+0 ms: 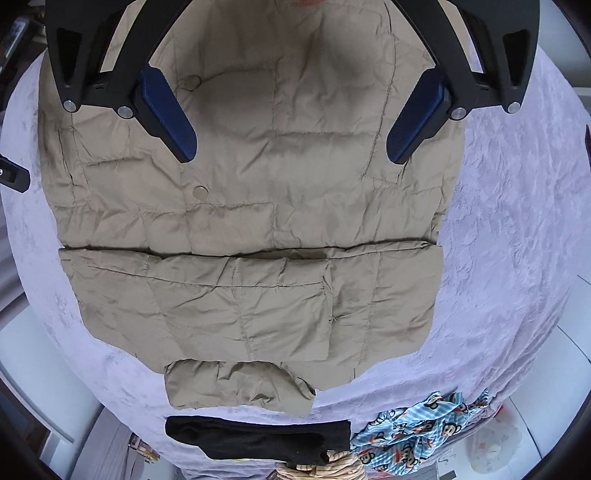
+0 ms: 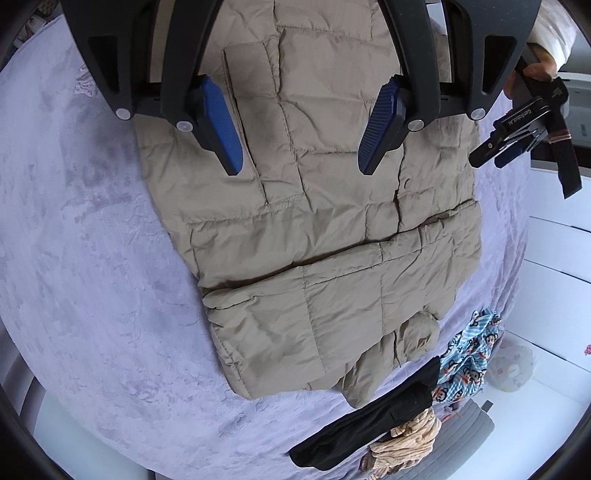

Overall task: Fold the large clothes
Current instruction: 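Open both tools and lift them away from the folded jacket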

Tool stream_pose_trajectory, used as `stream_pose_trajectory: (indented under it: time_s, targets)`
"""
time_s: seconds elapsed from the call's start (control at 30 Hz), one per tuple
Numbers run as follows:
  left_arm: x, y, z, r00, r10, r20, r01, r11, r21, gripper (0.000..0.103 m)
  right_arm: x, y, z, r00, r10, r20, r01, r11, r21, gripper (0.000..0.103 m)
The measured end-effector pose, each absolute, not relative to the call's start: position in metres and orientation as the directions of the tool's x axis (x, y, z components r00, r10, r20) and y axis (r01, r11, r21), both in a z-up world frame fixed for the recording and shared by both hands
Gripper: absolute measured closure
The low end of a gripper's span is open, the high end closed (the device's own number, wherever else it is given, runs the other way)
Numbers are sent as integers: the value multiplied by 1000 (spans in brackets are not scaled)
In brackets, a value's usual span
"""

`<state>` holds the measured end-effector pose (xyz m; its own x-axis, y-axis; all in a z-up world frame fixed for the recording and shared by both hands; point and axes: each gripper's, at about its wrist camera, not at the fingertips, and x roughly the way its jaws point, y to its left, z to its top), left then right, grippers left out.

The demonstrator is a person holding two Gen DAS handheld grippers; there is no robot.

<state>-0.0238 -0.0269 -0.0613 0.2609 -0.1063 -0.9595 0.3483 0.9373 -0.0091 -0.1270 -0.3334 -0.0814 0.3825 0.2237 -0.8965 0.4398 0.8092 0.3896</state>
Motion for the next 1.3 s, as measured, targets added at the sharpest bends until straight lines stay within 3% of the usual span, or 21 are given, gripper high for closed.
stream_pose_trajectory:
  time_s: [0.13, 0.2, 0.5, 0.6, 0.8, 1.07, 1.3]
  targets:
    - [-34, -24, -51, 259, -97, -961, 332, 943, -5, 0, -137, -331, -78, 379, 250, -891, 440, 798, 412, 33]
    - [-37, -23, -49, 249, -111, -962, 323, 946, -25, 0, -142, -330, -75, 383, 261, -886, 430, 798, 421, 22]
    - [-68, -19, -41, 269, -75, -960, 281, 960, 4, 0, -156, -327, -77, 396, 319, -861, 408, 779, 477, 17]
    - [-77, -15, -39, 262, -71, -962, 277, 961, 4, 0, -159, -321, -77, 392, 360, -847, 389, 769, 507, 0]
    - [-90, -3, -37, 257, -77, -963, 291, 957, 2, 0, -167, -304, -80, 381, 438, -814, 371, 734, 569, 0]
    - [-114, 33, -56, 204, -109, -973, 323, 945, -38, 0, -193, -284, -102, 376, 460, -805, 482, 644, 593, 0]
    - [-136, 93, -71, 133, -167, -977, 261, 957, -128, 0, -239, -262, -120, 377, 458, -805, 579, 561, 591, 0]
